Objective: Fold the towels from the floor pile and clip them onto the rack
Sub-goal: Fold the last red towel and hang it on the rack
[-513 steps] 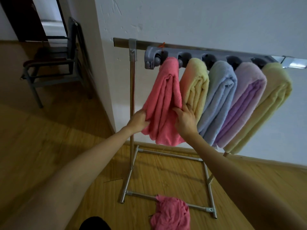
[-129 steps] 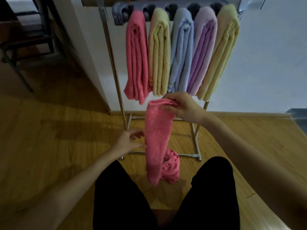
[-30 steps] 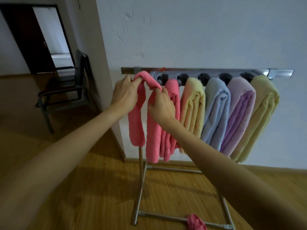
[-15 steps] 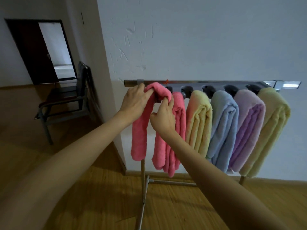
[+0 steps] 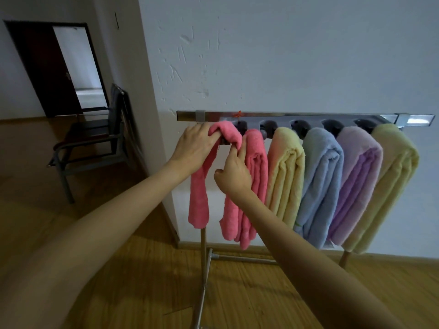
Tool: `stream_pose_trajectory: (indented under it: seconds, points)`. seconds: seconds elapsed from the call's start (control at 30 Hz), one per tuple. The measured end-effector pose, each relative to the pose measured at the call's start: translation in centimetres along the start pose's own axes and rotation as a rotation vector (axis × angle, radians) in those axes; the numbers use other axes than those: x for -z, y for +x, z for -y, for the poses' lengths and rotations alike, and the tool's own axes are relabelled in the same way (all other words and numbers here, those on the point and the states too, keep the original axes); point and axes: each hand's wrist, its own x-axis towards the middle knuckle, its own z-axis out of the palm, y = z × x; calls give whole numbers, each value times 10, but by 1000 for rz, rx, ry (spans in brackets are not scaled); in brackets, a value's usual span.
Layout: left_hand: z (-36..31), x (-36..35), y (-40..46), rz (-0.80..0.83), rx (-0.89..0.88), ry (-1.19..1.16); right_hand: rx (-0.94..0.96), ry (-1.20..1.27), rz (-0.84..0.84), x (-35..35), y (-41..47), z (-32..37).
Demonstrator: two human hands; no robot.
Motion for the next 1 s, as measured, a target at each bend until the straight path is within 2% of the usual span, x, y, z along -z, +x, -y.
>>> stream_pose_trajectory:
  seconds: [0.13, 0.27, 0.33, 0.43, 0.5, 0.57, 0.63, 0.7, 0.8, 0.9, 1.0]
  points:
    - [-7, -3, -10, 79, -40, -67, -30, 77, 42, -15, -4, -15]
    - [-6, -3, -15, 58, -130, -109, 69, 239, -57, -25, -7, -33]
    - [-4, -5, -18, 80, -56, -235, 127, 254, -83, -25, -8, -41]
    - [4, -17, -25, 162, 4, -294, 194, 202, -59, -23, -8, -47]
    - [4, -24, -37, 108, -67, -258, 237, 160, -35, -22, -9, -52]
    - [-2, -31, -57, -22, -112, -241, 271, 136, -12, -23, -10, -57]
    - [-13, -40, -77, -143, -11, -340, 292, 110, 6, -23, -11, -63]
    - [-26, -50, -94, -155, 171, -484, 308, 86, 8, -23, -11, -67]
    - [-35, -72, -104, 53, 444, -666, 344, 68, -27, -28, -12, -72]
    - [-44, -91, -109, 304, 518, -796, 351, 79, -64, -33, -15, -75]
    - [-58, -110, -122, 352, 598, -887, 330, 71, -83, -40, -20, -79]
